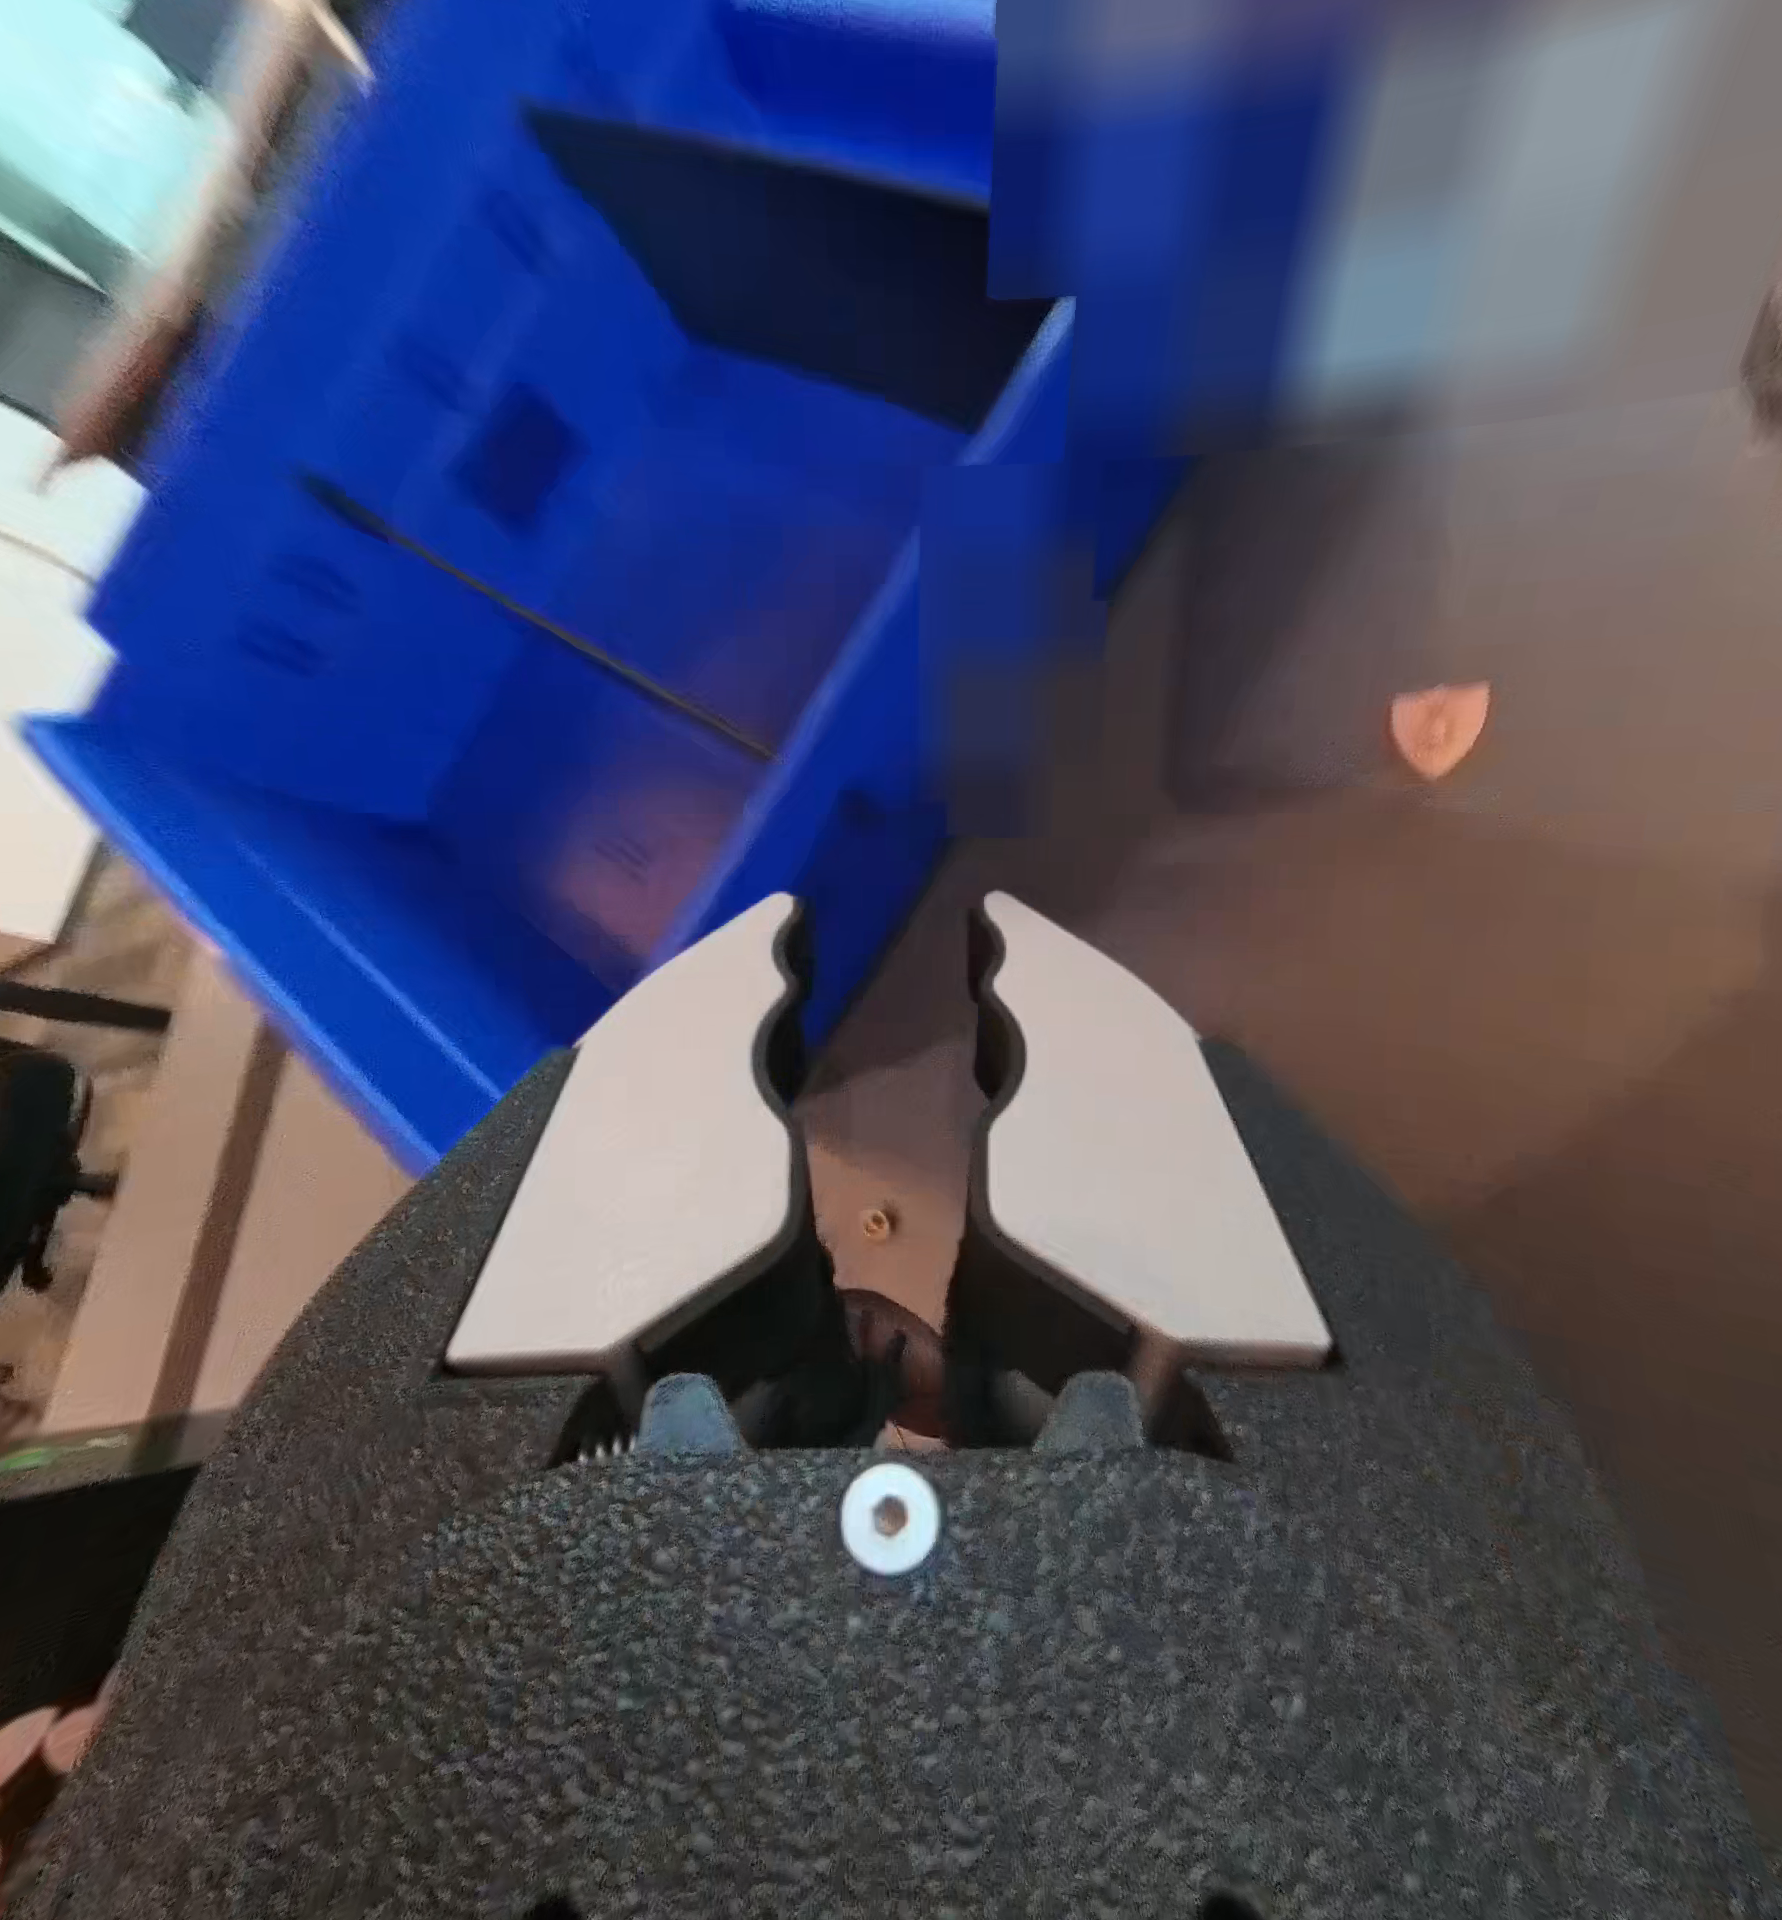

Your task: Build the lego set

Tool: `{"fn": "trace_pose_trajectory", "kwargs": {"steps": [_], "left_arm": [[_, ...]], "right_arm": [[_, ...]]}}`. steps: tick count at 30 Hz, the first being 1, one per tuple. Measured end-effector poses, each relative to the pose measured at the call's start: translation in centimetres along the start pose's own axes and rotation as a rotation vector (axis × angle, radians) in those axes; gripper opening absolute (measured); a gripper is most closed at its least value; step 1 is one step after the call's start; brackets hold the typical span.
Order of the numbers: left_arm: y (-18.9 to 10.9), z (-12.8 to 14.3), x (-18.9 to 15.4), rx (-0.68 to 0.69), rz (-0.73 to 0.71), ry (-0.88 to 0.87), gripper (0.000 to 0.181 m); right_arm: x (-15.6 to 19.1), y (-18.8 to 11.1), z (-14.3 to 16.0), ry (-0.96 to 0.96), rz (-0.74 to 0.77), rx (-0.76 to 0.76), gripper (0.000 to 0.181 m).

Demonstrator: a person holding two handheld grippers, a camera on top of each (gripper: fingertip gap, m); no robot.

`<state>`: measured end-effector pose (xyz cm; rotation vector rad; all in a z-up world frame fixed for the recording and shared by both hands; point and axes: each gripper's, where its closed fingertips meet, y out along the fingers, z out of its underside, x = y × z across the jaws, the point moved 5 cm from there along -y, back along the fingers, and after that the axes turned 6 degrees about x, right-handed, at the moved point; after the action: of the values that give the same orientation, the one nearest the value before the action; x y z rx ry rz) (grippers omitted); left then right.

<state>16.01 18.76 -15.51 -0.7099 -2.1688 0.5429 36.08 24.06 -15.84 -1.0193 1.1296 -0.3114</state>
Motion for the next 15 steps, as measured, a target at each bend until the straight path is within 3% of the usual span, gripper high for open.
{"fn": "trace_pose_trajectory", "kwargs": {"steps": [2, 5, 7, 9, 12, 13, 15], "left_arm": [[0.9, 0.7, 0.0, 0.082, -0.047, 0.058, 0.029], [-0.7, -1.2, 0.5, -0.088, -0.206, 0.146, 0.024], [-0.8, -1.9, 0.3, -0.123, -0.139, 0.104, 0.028], [1.1, -1.1, 0.2, -0.001, -0.003, 0.07, 0.038], [3.1, 0.2, 0.4, 0.126, 0.036, 0.08, 0.04], [3.1, 0.0, 1.0, 0.126, -0.035, 0.121, 0.04], [1.8, -2.1, 1.5, -0.014, -0.152, 0.244, 0.032]], "right_arm": [[0.0, 0.1, -0.1, -0.016, 0.001, 0.01, 0.017], [-0.1, 0.4, 0.2, 0.009, 0.001, 0.006, 0.02], [-0.2, 0.3, 0.4, 0.035, -0.027, -0.015, 0.024], [-0.5, 0.1, 0.5, 0.037, -0.054, -0.024, 0.025], [-0.6, 0.0, 0.3, -0.005, -0.091, -0.027, 0.026], [-0.5, 0.1, 0.2, -0.022, -0.103, -0.028, 0.026], [-0.6, 0.4, 0.3, -0.048, -0.096, -0.015, 0.027]]}}
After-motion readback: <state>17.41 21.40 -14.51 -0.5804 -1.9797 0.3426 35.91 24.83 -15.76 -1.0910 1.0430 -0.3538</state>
